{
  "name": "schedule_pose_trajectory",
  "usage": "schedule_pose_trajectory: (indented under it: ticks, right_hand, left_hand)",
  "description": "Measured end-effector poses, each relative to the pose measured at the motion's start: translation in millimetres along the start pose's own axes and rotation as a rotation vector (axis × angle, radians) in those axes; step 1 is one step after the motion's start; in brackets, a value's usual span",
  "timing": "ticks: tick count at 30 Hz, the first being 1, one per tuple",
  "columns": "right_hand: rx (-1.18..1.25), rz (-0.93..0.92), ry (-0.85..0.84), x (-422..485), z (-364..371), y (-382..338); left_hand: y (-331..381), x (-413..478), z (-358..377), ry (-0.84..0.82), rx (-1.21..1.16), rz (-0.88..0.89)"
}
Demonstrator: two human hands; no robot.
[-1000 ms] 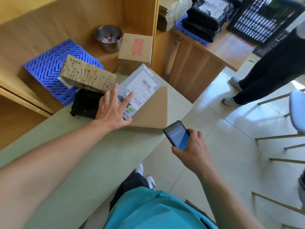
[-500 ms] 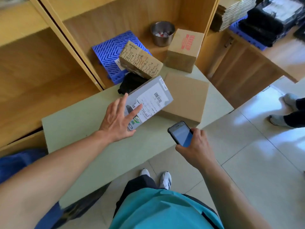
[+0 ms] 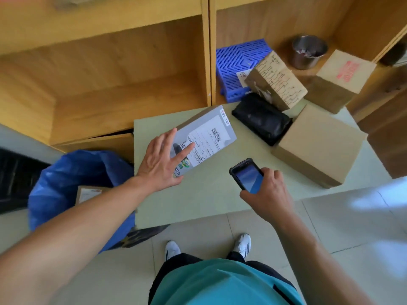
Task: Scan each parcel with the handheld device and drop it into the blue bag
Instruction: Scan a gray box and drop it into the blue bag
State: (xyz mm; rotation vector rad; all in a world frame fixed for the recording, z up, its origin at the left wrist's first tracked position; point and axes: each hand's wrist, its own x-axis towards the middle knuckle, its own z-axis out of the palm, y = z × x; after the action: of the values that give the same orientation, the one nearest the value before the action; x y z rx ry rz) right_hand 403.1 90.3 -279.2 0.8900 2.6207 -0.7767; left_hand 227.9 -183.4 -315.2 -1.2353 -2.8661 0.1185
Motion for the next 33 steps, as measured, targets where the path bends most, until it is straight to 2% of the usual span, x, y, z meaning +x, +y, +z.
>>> schedule_pose_trajectory:
  ticks: [9, 21, 26, 33]
  right_hand:
    - [-0.080, -0.216, -0.089, -27.6, 105.2, -127.5]
    - [-0.153, -0.285, -0.219, -114.0, 255.2, -288.8]
    - [-0.211, -0.286, -0.274, -131.0, 288.2, -319.5]
    - [-0.228, -0.335, -0.311, -96.3, 317.5, -348.4]
  left_hand:
    - [-107.3, -165.8, 43.8, -0.013, -0.058, -0.325]
    - [-241.9, -371.2, 120.4, -0.063, -0.218, -0.804]
    - [-275.9, -403.2, 148.6, -0.103, -0.242, -0.887]
    - [-268.5, -394.0, 191.7, -0.145, -0.333, -0.956]
